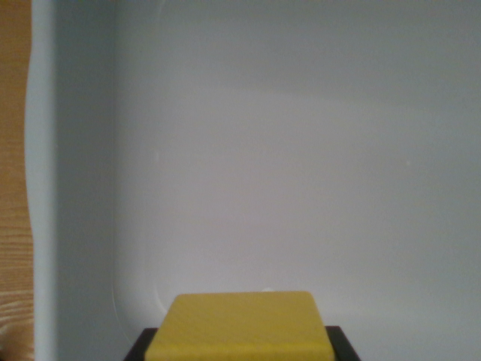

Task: Pick yellow cube

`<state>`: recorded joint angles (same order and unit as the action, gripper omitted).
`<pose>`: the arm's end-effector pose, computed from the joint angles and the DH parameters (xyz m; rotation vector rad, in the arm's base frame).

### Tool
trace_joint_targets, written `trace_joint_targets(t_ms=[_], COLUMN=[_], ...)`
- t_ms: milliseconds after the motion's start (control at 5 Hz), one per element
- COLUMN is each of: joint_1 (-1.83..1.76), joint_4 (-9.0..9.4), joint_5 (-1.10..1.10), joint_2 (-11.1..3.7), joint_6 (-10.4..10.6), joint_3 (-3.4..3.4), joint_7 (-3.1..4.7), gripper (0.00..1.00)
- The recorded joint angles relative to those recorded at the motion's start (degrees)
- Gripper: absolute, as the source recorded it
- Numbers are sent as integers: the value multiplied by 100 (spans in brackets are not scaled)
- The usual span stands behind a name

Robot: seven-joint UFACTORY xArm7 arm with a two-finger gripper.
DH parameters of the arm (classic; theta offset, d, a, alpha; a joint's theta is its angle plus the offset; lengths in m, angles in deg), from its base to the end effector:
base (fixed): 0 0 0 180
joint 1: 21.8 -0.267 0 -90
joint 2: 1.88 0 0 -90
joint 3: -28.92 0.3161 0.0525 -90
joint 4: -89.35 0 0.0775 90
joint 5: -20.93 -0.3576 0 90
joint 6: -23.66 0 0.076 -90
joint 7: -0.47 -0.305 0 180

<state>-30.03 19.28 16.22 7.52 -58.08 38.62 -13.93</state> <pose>0.4019 0.1548 0.2898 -3.0997 -0.0702 0.0852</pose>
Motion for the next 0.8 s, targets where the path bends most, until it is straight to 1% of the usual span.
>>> trace_joint_targets(t_ms=[200, 400, 600, 800], joint_1=[3, 3, 6, 6], joint_4=[-122, -122, -236, -236], joint_5=[-8, -8, -15, -15], joint_2=[70, 70, 136, 136], joint_6=[-192, -192, -371, -371], joint_3=[-4, -4, -8, -8], joint_7=[1, 1, 1, 1], gripper=[100, 100, 100, 100])
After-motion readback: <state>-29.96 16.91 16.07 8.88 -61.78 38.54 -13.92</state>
